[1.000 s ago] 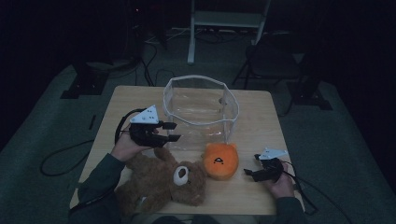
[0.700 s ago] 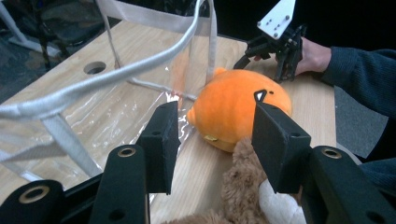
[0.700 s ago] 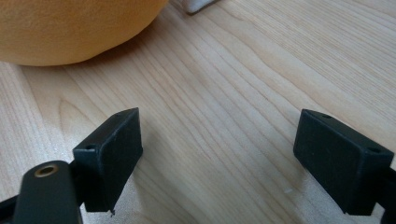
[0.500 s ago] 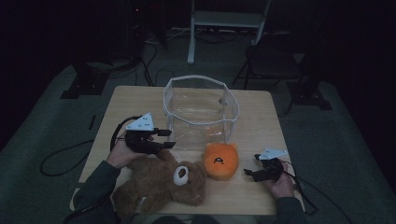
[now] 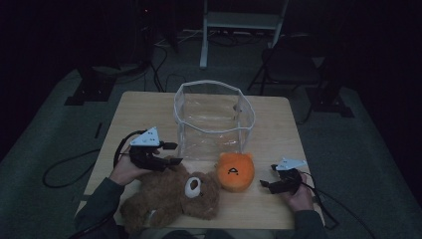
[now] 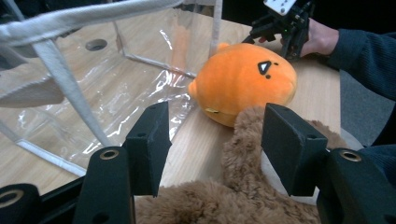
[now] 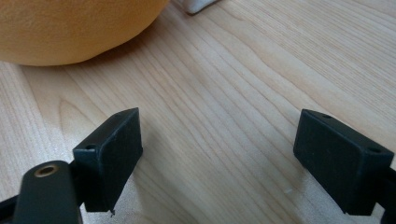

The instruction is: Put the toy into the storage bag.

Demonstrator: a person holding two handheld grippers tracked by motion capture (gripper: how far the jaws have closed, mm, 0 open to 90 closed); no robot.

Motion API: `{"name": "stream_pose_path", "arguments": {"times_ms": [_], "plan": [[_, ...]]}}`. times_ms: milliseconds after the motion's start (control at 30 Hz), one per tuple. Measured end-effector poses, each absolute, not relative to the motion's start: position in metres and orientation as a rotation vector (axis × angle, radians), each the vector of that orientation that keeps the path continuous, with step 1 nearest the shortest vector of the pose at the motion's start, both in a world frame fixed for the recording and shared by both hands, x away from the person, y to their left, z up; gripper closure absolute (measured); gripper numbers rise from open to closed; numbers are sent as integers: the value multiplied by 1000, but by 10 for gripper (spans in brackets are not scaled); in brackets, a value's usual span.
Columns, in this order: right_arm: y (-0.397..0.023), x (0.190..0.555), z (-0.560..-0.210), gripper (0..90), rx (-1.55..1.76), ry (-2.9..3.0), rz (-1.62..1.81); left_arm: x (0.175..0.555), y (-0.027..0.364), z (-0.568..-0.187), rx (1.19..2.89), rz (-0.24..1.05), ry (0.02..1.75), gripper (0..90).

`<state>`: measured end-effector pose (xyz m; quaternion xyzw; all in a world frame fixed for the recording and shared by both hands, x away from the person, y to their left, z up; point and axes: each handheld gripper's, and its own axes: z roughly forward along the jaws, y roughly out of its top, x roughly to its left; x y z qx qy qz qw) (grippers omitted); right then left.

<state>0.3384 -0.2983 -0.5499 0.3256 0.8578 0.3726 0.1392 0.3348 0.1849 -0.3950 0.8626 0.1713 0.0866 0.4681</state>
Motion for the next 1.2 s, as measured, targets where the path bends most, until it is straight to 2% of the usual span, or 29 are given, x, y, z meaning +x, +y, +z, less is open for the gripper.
{"name": "stream_pose_path", "arguments": {"times_ms": [200,467,700,767,1067,1200], "plan": [[-298,338,-550,147,942,2480,1077,329,177,-403,2145,201,404,361],[-298,338,-550,146,939,2480,1075,326,175,-409,2145,169,399,337],[-298,338,-550,146,939,2481,1076,322,171,-415,2141,124,372,248],[-298,338,-550,146,939,2480,1076,321,169,-418,2150,111,373,198],[-298,338,-550,146,937,2481,1075,319,157,-430,2194,39,329,185],[-298,338,-550,146,938,2480,1075,317,146,-439,2265,10,285,184]]}}
